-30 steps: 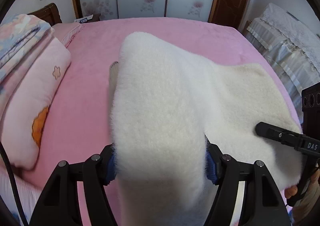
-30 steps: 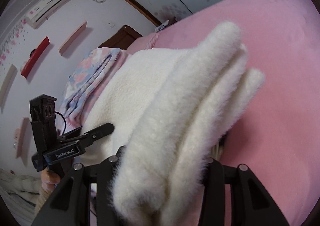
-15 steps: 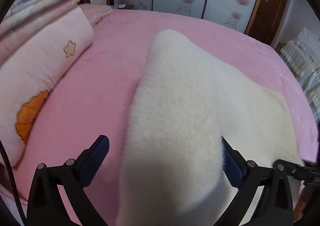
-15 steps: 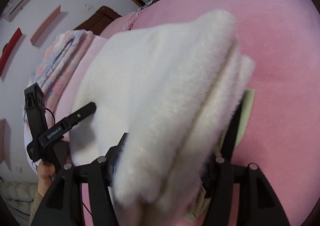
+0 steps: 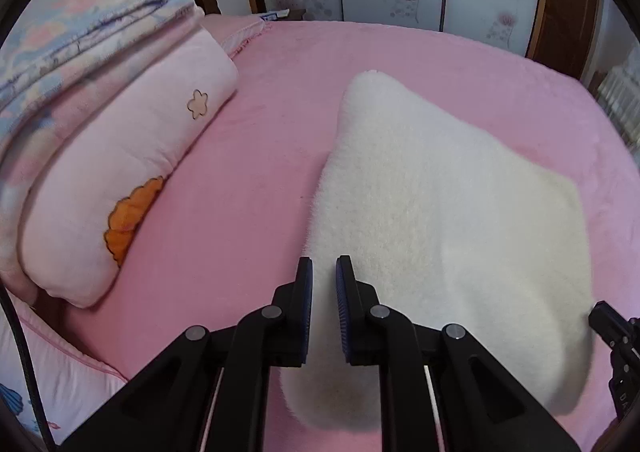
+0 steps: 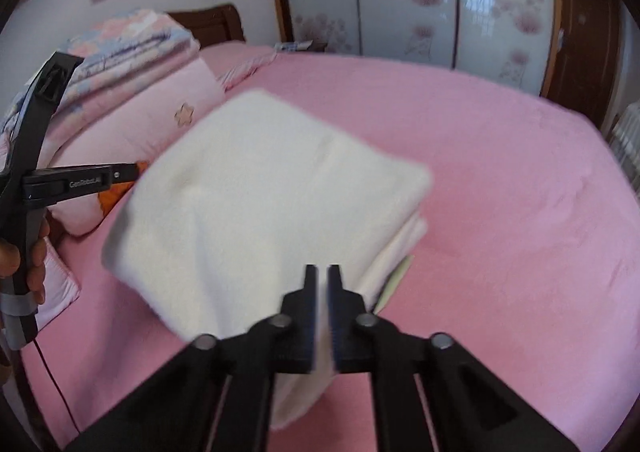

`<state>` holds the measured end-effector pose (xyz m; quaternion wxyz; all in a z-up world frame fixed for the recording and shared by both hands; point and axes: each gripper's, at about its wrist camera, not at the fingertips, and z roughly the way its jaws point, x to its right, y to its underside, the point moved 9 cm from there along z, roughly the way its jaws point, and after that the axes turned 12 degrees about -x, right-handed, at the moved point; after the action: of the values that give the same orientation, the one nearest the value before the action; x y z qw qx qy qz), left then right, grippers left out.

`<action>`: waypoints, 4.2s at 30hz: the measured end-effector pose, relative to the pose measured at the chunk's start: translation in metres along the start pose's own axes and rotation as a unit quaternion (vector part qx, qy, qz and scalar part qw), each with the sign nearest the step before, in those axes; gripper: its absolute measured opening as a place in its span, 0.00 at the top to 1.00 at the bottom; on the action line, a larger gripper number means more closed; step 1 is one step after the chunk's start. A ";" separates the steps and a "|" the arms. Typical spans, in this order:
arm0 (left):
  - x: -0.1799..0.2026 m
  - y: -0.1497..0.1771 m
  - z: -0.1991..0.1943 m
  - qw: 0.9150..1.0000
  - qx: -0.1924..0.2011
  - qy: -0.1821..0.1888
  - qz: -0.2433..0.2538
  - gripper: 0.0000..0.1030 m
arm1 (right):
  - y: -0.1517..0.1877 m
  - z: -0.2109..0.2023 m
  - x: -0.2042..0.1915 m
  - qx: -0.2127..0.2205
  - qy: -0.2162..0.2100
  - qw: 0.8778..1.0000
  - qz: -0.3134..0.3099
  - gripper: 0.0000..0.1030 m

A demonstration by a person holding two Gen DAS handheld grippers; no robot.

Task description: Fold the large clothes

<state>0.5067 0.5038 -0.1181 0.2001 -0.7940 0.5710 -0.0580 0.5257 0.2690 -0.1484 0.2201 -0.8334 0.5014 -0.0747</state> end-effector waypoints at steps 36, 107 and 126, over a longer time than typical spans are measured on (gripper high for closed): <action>0.101 0.218 -0.273 0.996 0.006 0.090 0.021 0.20 | 0.182 -0.296 -0.004 0.005 -0.035 0.998 0.056 0.96; 0.272 0.505 -0.344 0.992 0.067 0.095 0.053 0.08 | 0.459 -0.353 0.066 0.077 0.040 0.983 0.164 0.48; 0.271 0.507 -0.341 0.992 0.064 0.094 0.051 0.08 | 0.461 -0.352 0.066 0.077 0.044 0.982 0.168 0.48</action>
<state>0.0414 0.0307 -0.0386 0.1988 -0.7404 0.6224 -0.1580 0.0655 -0.0756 -0.0445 0.2709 -0.7138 0.6361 -0.1119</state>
